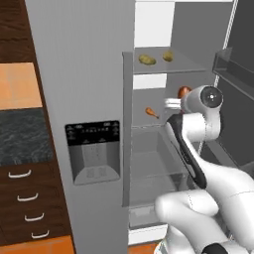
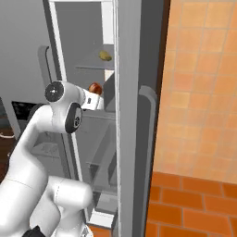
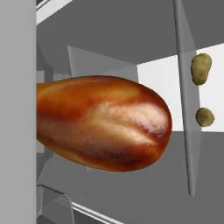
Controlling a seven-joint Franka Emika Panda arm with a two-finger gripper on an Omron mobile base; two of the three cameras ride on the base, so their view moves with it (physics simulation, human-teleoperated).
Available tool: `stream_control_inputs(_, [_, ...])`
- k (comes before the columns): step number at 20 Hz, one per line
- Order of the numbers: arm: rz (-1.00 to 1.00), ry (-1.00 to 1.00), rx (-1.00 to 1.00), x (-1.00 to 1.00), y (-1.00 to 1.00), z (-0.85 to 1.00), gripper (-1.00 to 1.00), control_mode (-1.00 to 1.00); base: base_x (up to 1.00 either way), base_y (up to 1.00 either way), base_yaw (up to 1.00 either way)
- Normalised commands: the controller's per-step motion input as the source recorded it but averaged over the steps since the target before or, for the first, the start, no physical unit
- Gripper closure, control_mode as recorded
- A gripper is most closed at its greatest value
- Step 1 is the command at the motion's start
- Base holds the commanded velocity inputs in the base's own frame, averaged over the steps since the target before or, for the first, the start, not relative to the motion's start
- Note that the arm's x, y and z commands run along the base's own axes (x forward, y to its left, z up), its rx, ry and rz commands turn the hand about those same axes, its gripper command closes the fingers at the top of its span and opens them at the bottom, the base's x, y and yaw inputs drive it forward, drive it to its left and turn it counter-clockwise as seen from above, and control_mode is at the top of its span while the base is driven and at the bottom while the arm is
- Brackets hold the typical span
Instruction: Place one potato and one chicken drumstick in each tupperware on the nearby counter, to pack two identical lunches.
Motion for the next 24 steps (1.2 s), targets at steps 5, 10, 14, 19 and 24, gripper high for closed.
stream_control_inputs(5, [0.0, 0.0, 0.0, 0.0, 0.0, 0.0, 1.0, 1.0, -1.0, 0.54, 0.31])
stream_control_inputs(10, [0.0, 0.0, 0.0, 0.0, 0.0, 0.0, 1.0, 1.0, -0.38, 1.0, 0.26])
stream_control_inputs(14, [0.0, 0.0, 0.0, 0.0, 0.0, 0.0, 1.0, 1.0, 0.2, 1.0, 0.11])
stream_control_inputs(19, [0.0, 0.0, 0.0, 0.0, 0.0, 0.0, 1.0, 1.0, 0.24, 1.0, 0.39])
stream_control_inputs(24, [0.0, 0.0, 0.0, 0.0, 0.0, 0.0, 1.0, 1.0, 0.18, 1.0, 0.64])
